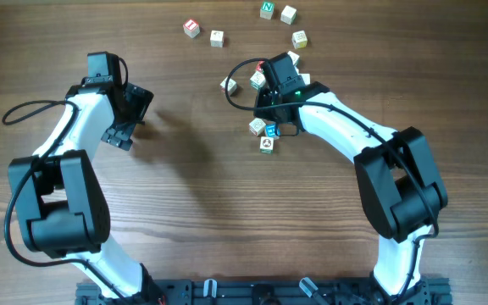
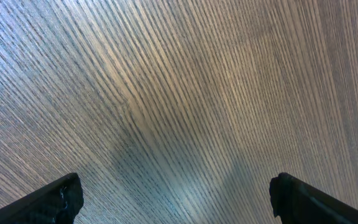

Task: Form a circle

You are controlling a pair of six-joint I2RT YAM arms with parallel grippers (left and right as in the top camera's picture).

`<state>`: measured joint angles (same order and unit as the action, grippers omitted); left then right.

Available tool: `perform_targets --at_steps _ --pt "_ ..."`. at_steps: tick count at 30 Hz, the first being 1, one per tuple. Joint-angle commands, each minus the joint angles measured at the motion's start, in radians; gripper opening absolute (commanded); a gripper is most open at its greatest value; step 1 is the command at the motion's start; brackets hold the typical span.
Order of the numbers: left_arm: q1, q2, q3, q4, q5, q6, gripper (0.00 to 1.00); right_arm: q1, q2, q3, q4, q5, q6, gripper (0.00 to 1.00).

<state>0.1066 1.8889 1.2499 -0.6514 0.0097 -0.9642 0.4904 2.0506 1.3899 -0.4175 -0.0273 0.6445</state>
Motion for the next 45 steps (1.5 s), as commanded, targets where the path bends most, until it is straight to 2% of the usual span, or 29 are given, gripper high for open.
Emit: perform_targets --at_steps 1,45 --pt "0.001 0.013 0.003 0.000 0.001 -0.010 1.00 0.017 0.024 0.007 -0.002 -0.021 -0.017 0.05" --pt "0.001 0.013 0.003 0.000 0.001 -0.010 1.00 0.036 0.024 0.007 -0.051 -0.027 -0.008 0.05"
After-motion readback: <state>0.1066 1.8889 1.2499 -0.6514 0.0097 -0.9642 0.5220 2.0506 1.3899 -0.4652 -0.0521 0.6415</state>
